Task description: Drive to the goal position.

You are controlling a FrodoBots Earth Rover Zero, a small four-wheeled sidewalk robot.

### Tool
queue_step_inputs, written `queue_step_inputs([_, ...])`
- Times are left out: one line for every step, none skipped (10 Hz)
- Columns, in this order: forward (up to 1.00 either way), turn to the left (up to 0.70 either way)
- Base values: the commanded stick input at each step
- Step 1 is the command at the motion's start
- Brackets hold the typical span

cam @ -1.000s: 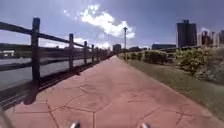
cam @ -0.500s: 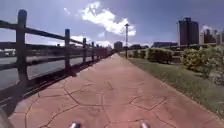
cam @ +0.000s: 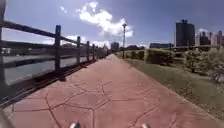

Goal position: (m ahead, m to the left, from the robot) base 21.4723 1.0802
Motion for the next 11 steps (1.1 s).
queue_step_inputs([0.85, 0.00])
queue_step_inputs([0.85, 0.00])
queue_step_inputs([0.85, -0.01])
queue_step_inputs([0.85, -0.27])
queue_step_inputs([0.85, -0.34])
queue_step_inputs([0.85, -0.34])
queue_step_inputs([0.85, -0.11])
queue_step_inputs([0.85, 0.00])
queue_step_inputs([0.85, 0.00])
queue_step_inputs([0.85, 0.00])
queue_step_inputs([0.85, 0.00])
